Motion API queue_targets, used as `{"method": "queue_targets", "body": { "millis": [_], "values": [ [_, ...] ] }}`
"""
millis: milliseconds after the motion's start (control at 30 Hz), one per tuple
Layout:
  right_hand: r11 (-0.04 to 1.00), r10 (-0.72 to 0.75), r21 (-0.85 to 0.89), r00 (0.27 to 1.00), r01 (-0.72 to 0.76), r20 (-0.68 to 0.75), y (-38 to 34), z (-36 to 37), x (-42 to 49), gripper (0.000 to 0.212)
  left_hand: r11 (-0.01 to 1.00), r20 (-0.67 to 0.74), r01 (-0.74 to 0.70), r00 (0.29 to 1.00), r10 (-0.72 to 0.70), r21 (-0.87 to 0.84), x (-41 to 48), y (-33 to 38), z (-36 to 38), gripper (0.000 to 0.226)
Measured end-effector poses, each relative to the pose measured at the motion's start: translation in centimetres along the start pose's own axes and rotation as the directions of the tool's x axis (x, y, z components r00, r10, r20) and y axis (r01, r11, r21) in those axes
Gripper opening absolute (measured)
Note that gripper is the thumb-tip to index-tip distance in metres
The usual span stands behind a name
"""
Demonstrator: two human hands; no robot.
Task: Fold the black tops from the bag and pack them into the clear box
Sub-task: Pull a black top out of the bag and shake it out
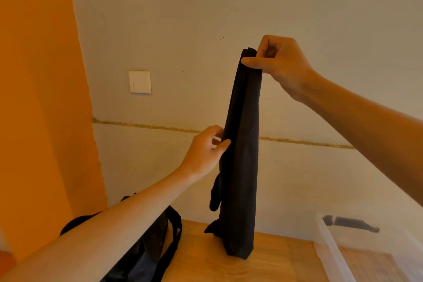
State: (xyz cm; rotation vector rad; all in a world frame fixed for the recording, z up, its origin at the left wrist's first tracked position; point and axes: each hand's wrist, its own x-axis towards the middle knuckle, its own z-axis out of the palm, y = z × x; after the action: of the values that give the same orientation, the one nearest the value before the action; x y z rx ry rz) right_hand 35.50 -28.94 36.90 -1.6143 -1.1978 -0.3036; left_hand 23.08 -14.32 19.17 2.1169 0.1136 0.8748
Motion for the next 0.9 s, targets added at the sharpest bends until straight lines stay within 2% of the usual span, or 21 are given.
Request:
{"method": "queue_targets", "body": {
  "millis": [67, 167, 233, 333, 400, 533, 633, 700, 800, 900],
  "values": [
    [1.000, -0.004, 0.001, 1.000, 0.004, -0.007, 0.0, -0.7, 0.0, 0.021, 0.998, -0.011, -0.052, 0.999, 0.052, 0.040, -0.2, -0.5, -0.4, 0.015],
    [0.998, 0.025, 0.059, 1.000, -0.025, 0.004, 0.4, -1.9, 0.0, 0.018, 0.999, -0.041, -0.024, 0.999, 0.026, 0.043, -0.4, -1.1, -1.6, 0.016],
    [0.992, 0.070, 0.101, 0.997, -0.072, 0.023, 0.8, -2.6, -0.2, 0.032, 0.996, -0.038, 0.041, 0.999, -0.038, 0.077, -0.3, -1.8, -2.6, 0.010],
    [0.988, 0.128, 0.090, 0.992, -0.126, -0.018, 1.8, -3.3, -0.6, 0.031, 0.970, 0.122, 0.109, 0.983, -0.138, 0.216, -0.5, -3.1, -4.1, 0.021],
    [0.980, 0.176, 0.104, 0.983, -0.169, -0.055, 2.8, -3.6, -1.0, 0.021, 0.955, 0.160, 0.067, 0.980, -0.117, 0.288, -0.9, -3.7, -5.1, 0.025],
    [0.967, 0.242, 0.102, 0.965, -0.232, -0.099, 4.8, -4.8, -1.6, 0.013, 0.877, 0.056, -0.012, 0.998, -0.017, 0.480, -0.5, -5.3, -7.8, 0.023],
    [0.946, 0.298, 0.164, 0.948, -0.279, -0.108, 6.5, -5.5, -1.8, 0.009, 0.772, 0.133, -0.122, 0.990, 0.049, 0.624, 0.6, -5.4, -9.7, 0.029],
    [0.929, 0.334, 0.207, 0.934, -0.306, -0.122, 7.7, -5.7, -2.1, 0.009, 0.760, 0.170, -0.150, 0.984, 0.052, 0.633, 1.7, -4.9, -10.7, 0.027],
    [0.894, 0.390, 0.275, 0.917, -0.355, -0.086, 9.4, -6.2, -2.4, 0.005, 0.775, 0.240, -0.133, 0.970, -0.025, 0.617, 3.6, -4.2, -12.3, 0.015],
    [0.877, 0.422, 0.284, 0.904, -0.387, -0.071, 11.3, -7.1, -2.7, 0.018, 0.841, 0.196, -0.055, 0.979, -0.061, 0.539, 5.0, -3.9, -13.6, 0.007]
  ]
}}
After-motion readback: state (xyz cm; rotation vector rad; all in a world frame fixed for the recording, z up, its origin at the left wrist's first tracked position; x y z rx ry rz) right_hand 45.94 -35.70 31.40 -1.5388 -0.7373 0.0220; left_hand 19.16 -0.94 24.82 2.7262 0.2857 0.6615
